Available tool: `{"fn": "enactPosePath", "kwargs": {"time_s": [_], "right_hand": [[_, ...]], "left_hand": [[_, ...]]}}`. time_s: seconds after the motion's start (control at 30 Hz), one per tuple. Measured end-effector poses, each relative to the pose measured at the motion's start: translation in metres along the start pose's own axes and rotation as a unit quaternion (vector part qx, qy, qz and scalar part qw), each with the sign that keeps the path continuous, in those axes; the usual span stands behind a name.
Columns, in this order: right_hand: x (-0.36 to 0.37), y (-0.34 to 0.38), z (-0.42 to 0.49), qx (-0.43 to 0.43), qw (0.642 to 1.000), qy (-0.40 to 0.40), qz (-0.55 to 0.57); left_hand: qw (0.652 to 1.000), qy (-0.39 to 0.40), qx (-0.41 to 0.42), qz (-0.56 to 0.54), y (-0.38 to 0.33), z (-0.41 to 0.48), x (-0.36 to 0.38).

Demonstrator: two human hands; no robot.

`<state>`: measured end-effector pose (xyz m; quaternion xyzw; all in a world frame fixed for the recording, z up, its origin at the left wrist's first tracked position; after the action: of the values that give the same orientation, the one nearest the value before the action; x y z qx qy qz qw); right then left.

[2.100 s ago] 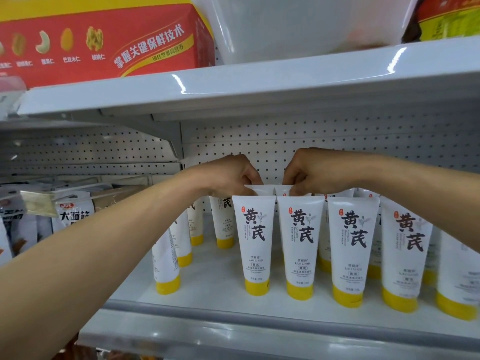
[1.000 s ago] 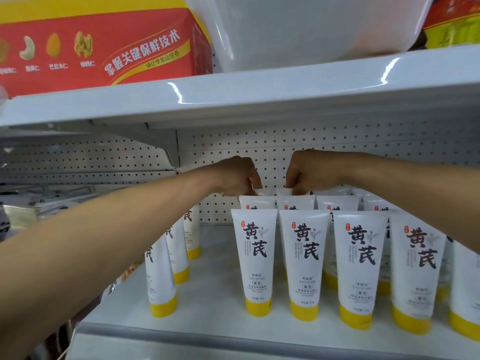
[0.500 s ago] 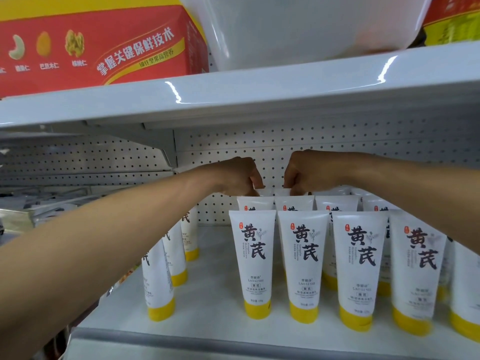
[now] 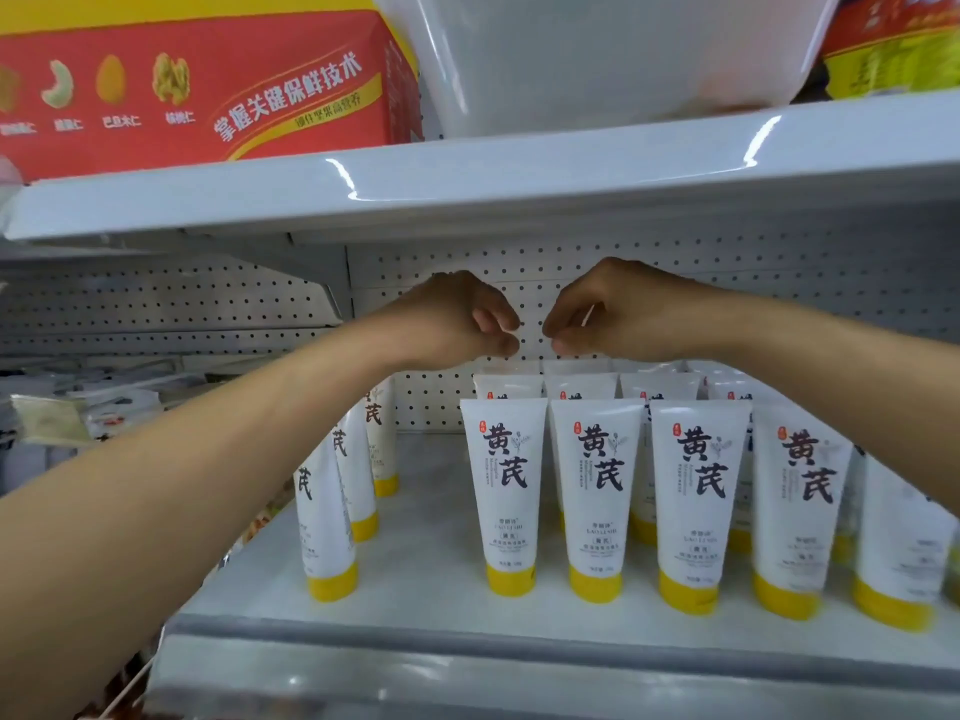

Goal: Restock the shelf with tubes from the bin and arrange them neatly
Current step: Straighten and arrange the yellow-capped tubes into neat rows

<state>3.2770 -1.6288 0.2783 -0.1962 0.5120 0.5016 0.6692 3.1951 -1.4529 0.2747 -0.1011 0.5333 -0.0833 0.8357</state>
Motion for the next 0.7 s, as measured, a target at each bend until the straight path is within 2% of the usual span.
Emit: {"fn": "enactPosePath", "kwargs": {"time_s": [0.17,0.33,0.53,0.63,0.7], "right_hand": [[0.000,0.016,-0.033,-0.036,0.998,-0.050,-0.021],[0.008,0.029,-0.059,-0.054,0.995,-0.081,-0.014],[0.022,0.045,-0.065,-0.038,0.998,-0.035,-0.043],[0.028,0.054,-0.057,-0.033,0.996,-0.005,-0.084],[0.034,0.060,-0.051,-0.025,0.994,0.011,-0.103]], "left_hand": [[0.987,-0.152,0.010,0.054,-0.012,-0.053,-0.009],[0.953,-0.300,0.017,0.032,-0.004,-0.109,-0.001],[0.943,-0.303,-0.117,-0.076,0.026,-0.158,0.016],[0.935,-0.253,-0.203,-0.140,0.051,-0.170,0.026],[0.931,-0.215,-0.228,-0.185,0.064,-0.174,0.033]]}}
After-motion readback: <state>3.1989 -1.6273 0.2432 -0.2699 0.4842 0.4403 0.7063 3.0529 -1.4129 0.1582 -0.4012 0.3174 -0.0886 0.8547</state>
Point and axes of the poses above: each hand's wrist, its own z-axis towards the middle knuckle, its own x-axis out of the palm, y = z × x, the point moved 1 cm from there along z, towards the middle knuckle
